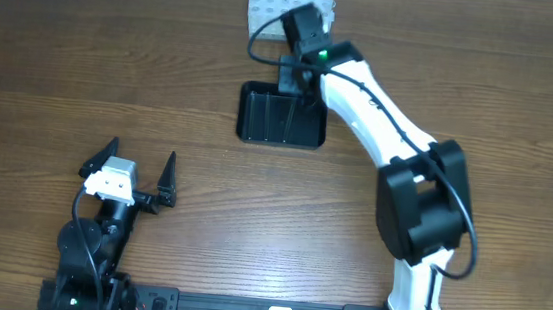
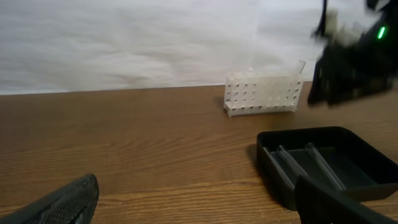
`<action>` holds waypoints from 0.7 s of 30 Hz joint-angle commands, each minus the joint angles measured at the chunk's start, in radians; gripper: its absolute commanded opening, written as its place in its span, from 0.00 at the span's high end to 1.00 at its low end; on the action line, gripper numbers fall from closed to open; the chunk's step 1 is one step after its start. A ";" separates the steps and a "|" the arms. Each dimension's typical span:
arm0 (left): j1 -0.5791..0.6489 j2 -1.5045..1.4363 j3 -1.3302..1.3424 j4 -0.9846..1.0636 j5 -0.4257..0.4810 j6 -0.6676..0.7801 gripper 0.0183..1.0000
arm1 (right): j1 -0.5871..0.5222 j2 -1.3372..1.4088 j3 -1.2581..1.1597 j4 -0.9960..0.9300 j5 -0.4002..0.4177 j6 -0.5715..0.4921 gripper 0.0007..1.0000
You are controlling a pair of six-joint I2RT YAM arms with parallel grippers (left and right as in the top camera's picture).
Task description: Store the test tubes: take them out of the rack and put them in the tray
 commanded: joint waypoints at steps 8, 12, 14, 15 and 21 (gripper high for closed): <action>0.005 -0.009 -0.005 -0.002 0.013 0.014 0.00 | -0.099 -0.047 0.046 0.254 0.230 -0.124 0.48; 0.005 -0.009 -0.005 -0.002 0.013 0.014 0.00 | -0.116 0.006 0.046 0.347 0.230 -0.124 0.32; 0.005 -0.009 -0.005 -0.002 0.013 0.014 0.00 | -0.116 0.044 0.046 0.411 0.228 -0.124 0.28; 0.005 -0.009 -0.005 -0.002 0.013 0.014 0.00 | -0.116 0.054 0.046 0.426 0.223 -0.124 0.28; 0.005 -0.009 -0.005 -0.002 0.013 0.014 0.00 | -0.116 0.115 0.046 0.502 0.193 -0.124 0.29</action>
